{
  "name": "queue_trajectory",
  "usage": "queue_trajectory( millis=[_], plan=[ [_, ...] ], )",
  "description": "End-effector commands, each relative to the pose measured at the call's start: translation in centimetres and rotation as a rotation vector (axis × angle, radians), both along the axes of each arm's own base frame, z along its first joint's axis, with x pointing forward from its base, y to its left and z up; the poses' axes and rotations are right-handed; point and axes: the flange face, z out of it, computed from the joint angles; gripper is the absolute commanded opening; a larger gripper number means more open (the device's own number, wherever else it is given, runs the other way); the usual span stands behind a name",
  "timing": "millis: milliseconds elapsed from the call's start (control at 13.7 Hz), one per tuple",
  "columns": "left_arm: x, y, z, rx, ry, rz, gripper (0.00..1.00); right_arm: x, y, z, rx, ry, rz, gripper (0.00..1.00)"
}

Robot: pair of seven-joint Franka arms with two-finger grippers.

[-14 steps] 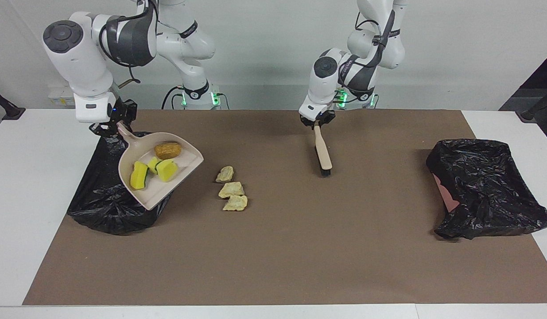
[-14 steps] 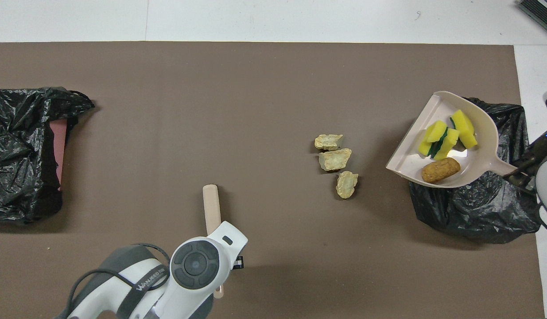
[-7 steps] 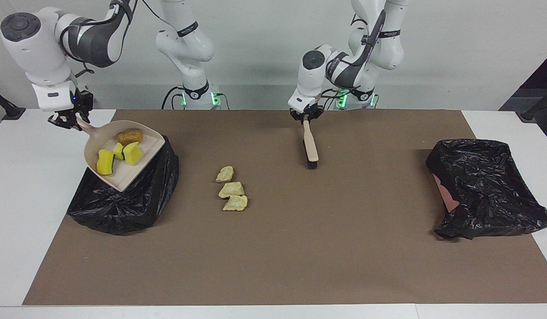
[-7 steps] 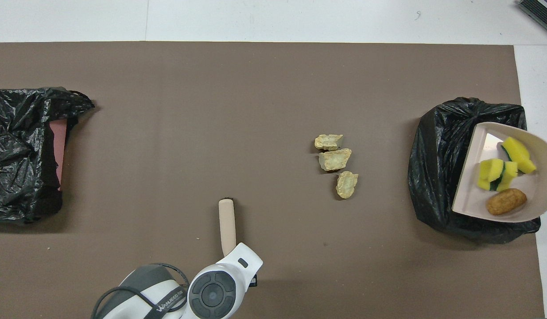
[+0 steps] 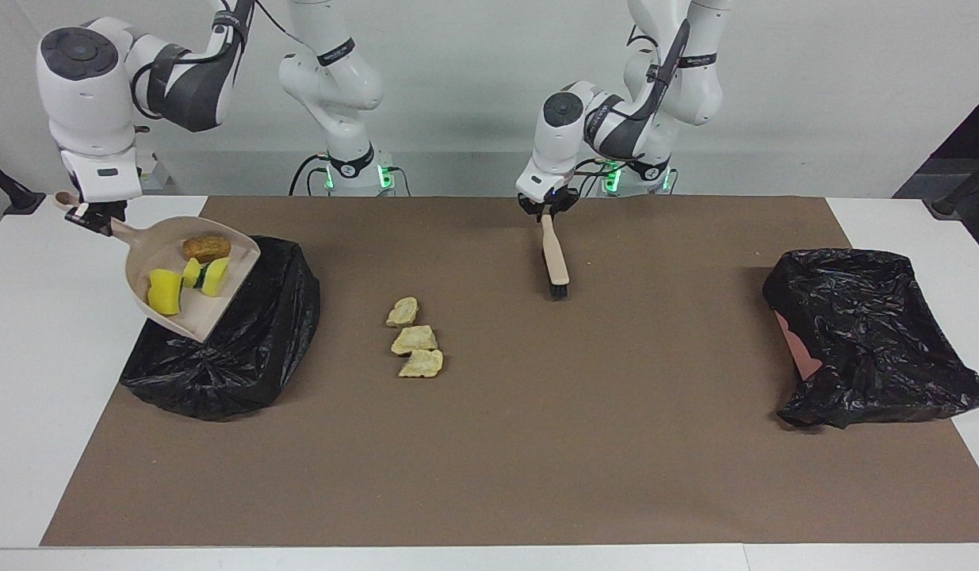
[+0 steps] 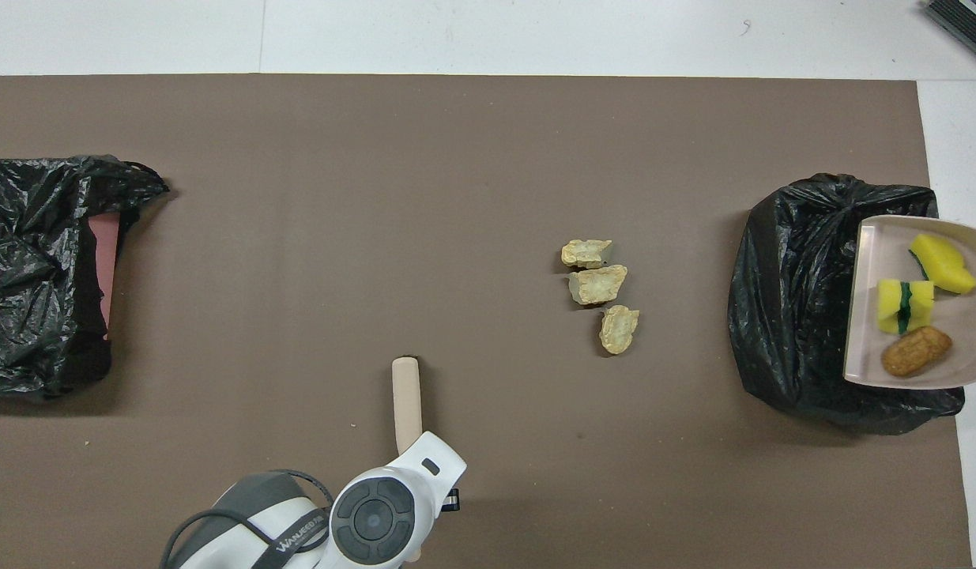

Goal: Sweep and dump trash in bin

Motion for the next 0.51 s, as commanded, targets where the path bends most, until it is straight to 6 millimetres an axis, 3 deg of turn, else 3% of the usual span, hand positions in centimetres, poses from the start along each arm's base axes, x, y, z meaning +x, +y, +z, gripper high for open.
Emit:
queue_trajectory(
  millis=[0,73,146,438],
  plan=[
    [3.3,0.3,1.2,-0.04,-0.017,-0.004,1.0,0.8,1.6,0.6,-0.097,0.015,0.08,0.0],
    [4.7,0.4,2.3,-0.054,-0.032,-0.012,1.0,1.4,3.1,0.8,-0.164,0.027,0.121,0.0],
    [7.2,1.8,3.7,-0.061,-0.043,-0.002,1.0,1.7,4.2,0.9,-0.206,0.041,0.153,0.0],
    [15.8,8.3,10.2,-0.069,-0.126,-0.084,1.0,1.9,5.5,1.3,-0.255,0.055,0.201,0.0]
  ],
)
